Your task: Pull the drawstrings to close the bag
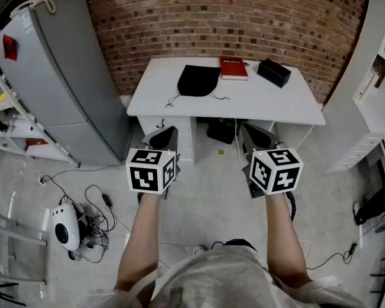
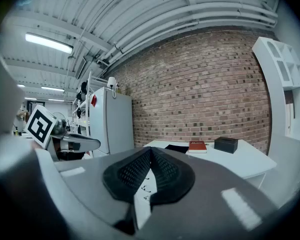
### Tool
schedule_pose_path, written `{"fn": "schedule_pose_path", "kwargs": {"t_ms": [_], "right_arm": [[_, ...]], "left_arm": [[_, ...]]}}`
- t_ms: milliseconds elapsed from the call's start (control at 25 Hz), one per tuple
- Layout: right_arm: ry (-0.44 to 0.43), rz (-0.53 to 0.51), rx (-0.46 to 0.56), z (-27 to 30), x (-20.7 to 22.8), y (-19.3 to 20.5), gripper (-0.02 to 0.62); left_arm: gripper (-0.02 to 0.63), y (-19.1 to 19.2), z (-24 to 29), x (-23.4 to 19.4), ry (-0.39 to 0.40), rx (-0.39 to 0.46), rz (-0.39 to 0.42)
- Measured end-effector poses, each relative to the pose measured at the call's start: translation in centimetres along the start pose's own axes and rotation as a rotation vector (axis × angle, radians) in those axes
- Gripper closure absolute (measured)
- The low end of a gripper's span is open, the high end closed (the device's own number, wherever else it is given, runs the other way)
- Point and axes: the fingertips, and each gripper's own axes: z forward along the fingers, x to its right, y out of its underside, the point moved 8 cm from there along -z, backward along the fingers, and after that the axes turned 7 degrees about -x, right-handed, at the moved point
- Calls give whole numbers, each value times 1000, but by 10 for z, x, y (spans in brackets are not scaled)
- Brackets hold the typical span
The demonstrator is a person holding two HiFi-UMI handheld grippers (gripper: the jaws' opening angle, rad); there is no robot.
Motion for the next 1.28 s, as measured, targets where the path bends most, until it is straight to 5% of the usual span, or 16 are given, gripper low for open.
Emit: {"fn": "schedule_pose_path", "kwargs": {"t_ms": [560,1280], "right_arm": [[30,-22,22,14,-9,-1,587],[5,-30,16,53,4,-7,494]], "left_arm": [[598,-1,7,-14,3,33,-19],[495,-6,42,-40,-2,34,-34]]}}
